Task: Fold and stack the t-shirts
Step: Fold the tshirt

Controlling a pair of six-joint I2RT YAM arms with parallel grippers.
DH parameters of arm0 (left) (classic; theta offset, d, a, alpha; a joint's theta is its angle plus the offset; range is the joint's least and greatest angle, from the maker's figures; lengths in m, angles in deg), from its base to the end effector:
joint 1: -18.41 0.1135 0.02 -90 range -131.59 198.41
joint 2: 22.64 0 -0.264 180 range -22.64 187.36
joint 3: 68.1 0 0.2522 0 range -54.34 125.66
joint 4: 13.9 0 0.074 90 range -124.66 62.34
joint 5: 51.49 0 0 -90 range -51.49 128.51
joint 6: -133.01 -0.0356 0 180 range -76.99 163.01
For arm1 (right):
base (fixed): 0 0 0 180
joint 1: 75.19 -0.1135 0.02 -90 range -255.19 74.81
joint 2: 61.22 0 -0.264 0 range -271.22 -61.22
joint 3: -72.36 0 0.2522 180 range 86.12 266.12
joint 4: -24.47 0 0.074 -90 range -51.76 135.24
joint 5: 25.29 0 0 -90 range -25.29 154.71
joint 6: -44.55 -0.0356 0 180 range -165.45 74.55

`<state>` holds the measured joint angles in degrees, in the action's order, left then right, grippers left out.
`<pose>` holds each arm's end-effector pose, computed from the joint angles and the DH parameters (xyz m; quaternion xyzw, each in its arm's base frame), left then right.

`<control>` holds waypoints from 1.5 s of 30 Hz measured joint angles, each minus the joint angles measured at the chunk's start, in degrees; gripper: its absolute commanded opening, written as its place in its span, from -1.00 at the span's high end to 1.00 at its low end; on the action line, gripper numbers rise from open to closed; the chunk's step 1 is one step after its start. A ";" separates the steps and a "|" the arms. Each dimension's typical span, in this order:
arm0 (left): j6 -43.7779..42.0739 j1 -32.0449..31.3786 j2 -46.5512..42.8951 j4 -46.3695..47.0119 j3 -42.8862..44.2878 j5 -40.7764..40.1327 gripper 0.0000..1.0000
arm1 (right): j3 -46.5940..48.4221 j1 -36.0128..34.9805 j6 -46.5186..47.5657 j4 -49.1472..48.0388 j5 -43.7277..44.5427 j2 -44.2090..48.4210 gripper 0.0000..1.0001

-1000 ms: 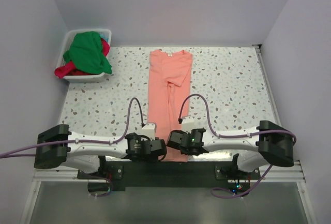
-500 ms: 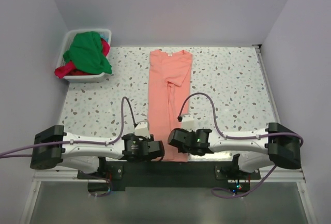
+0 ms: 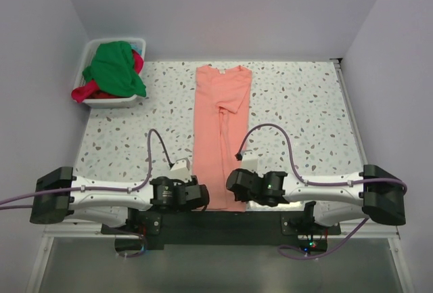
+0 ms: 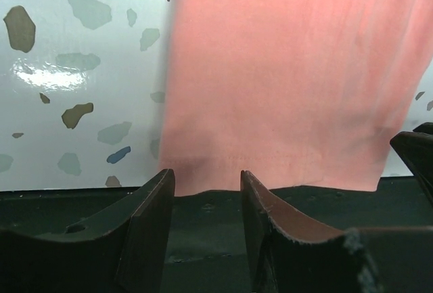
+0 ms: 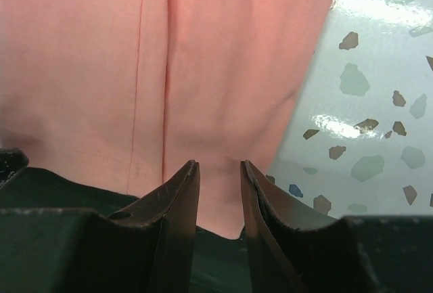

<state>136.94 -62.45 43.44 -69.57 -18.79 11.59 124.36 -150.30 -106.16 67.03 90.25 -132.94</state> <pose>0.0455 -0.1814 0.1812 -0.1447 0.9508 -0.1378 0.2365 0.0724 0.2125 0.1851 -0.0661 0.9460 0.1358 0.2867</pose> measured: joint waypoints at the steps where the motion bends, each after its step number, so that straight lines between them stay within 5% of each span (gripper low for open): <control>1: 0.04 -0.02 0.20 0.61 -0.35 0.22 0.07 | -0.15 0.02 0.11 -0.35 -0.20 0.00 0.30; 27: 4.31 -0.17 -1.42 -0.24 -4.42 -1.95 0.35 | -0.98 0.00 1.40 -3.34 -2.67 -1.53 0.33; 38: 4.07 -0.17 -0.31 1.29 -4.42 -1.88 0.14 | -0.98 0.00 2.47 -4.63 -4.17 -1.90 0.33; 45: 4.04 -0.17 1.07 2.93 -4.70 -1.81 0.42 | -0.98 0.00 2.69 -4.87 -4.42 -2.51 0.34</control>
<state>140.98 -62.63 44.52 -66.64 -23.49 9.77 123.38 -150.30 -103.47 62.16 85.84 -135.46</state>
